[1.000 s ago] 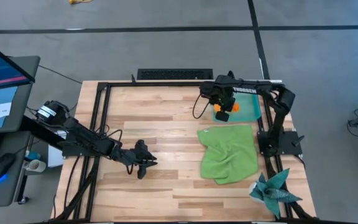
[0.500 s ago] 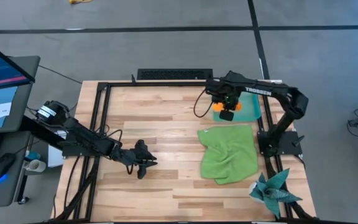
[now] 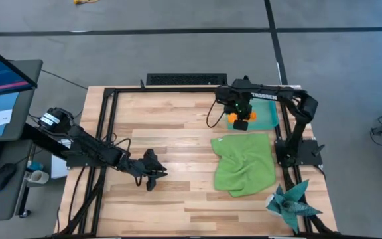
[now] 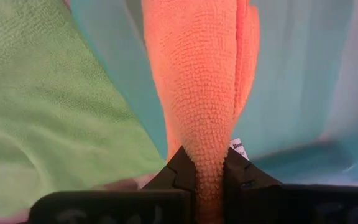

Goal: Roll microfiber towels into tight, uniform cylinder then place into a basket
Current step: Put the rolled orange towel into the blue bin

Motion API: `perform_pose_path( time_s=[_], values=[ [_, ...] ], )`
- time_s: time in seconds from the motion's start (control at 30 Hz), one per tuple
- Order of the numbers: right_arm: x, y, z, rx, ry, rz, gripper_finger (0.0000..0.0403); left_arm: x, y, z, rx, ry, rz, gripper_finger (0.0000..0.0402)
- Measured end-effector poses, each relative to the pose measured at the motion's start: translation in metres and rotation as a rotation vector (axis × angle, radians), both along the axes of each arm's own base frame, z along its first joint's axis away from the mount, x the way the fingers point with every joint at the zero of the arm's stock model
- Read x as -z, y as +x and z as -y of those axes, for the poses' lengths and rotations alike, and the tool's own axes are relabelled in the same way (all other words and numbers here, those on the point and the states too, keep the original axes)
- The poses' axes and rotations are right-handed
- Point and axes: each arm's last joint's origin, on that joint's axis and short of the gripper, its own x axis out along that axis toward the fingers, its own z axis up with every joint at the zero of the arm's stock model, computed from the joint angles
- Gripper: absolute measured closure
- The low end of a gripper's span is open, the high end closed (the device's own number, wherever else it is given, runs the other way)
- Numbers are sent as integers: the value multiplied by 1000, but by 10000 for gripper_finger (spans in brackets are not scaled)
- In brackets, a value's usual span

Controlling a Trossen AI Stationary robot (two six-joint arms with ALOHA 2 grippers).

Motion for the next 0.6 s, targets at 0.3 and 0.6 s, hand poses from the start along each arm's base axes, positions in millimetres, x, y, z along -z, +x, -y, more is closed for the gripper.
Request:
perform_pose_path(
  time_s=[0.3, 0.6],
  values=[
    [13, 7, 6, -48, 9, 8, 358, 0, 0, 0, -1, 1, -2, 297],
    [25, 0, 11, -1, 19, -30, 358, 1, -1, 0, -2, 2, -9, 297]
  ],
)
